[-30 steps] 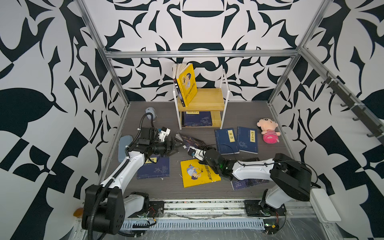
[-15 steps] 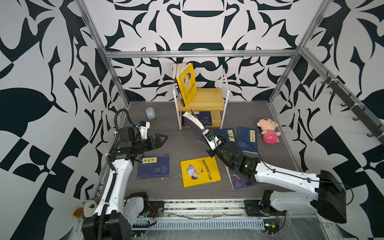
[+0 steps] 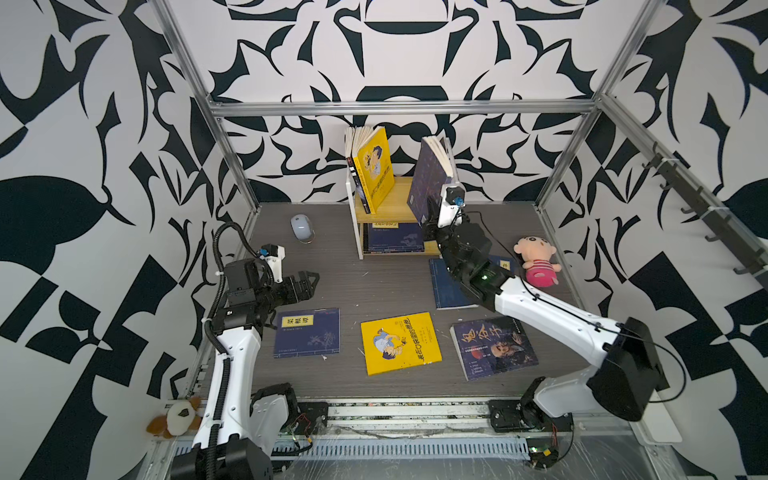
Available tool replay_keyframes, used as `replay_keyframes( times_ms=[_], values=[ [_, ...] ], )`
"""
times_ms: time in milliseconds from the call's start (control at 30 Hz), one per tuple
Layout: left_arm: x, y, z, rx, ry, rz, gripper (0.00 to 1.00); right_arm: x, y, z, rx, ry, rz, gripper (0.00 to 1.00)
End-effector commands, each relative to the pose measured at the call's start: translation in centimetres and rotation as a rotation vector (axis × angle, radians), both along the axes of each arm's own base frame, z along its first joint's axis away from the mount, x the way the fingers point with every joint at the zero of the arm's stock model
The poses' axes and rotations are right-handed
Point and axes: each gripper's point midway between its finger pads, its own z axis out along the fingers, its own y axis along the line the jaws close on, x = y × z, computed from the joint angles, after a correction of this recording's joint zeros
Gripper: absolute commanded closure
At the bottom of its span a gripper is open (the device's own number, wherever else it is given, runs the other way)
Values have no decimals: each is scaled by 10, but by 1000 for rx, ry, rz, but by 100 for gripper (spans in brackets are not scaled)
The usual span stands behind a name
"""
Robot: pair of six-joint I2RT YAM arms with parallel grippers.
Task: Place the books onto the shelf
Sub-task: 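Carry the portrait book to the shelf top with the right gripper while the left withdraws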
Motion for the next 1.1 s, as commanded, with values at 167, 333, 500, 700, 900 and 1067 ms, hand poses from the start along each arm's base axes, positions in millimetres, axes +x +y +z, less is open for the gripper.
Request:
replay_keyframes(
  times_ms=[167, 333, 500, 700, 900, 1067],
  values=[
    [-6, 4, -4, 12, -7, 9, 0, 51, 8, 59, 148, -145, -95, 100],
    [-5, 4, -3, 8, -10, 7, 0, 86, 27, 33, 88, -119, -154, 100],
    [-5, 3, -4, 2, -6, 4, 0, 110, 45, 11, 64, -86, -165, 100],
    [-5, 3, -4, 3, -3, 5, 0, 127, 71, -2, 69, -81, -102, 100],
    [-5, 1, -5, 11, -3, -8, 0, 129, 93, -10, 71, -72, -30, 100],
    [-5, 0, -5, 14, -4, -13, 0, 122, 111, -13, 71, -63, 12, 100]
  ],
)
